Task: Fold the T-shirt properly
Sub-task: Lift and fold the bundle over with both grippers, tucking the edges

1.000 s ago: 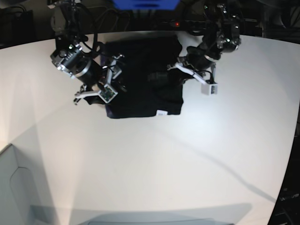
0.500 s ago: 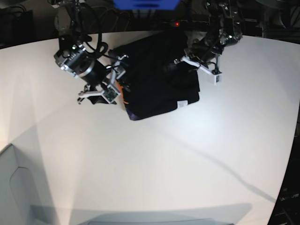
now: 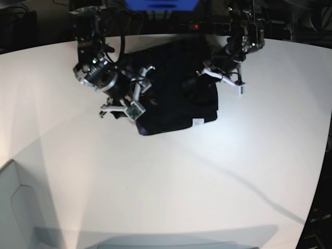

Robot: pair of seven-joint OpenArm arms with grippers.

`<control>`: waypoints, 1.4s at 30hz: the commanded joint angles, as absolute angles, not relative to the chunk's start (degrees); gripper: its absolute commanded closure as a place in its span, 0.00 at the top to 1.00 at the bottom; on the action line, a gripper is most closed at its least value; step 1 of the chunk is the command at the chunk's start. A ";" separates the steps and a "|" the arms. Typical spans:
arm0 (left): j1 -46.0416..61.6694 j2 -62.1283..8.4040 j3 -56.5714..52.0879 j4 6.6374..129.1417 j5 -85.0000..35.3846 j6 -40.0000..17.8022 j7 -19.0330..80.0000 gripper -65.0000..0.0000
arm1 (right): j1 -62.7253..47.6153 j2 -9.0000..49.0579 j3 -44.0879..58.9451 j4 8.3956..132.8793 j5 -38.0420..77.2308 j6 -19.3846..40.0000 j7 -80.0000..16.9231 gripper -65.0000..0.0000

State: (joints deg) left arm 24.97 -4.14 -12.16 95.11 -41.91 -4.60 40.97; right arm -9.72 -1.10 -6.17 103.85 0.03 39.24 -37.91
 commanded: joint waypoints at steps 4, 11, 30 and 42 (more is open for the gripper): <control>26.07 -5.23 -12.79 94.02 -36.00 -0.57 42.77 0.00 | -6.46 -3.03 -6.11 102.64 1.10 40.00 -36.53 0.55; 26.07 -7.16 -12.79 93.93 -36.00 -0.57 42.59 0.00 | -2.68 -4.53 -6.11 98.86 1.01 40.00 -36.53 0.55; 33.19 -6.73 -17.98 114.95 -36.62 -0.57 43.12 0.00 | -4.44 -4.18 -7.69 85.41 0.92 40.00 -29.49 0.55; 34.51 -6.73 -21.05 103.96 -36.62 -0.92 42.51 0.00 | -4.26 -4.18 -7.96 83.30 0.92 40.00 -28.44 0.55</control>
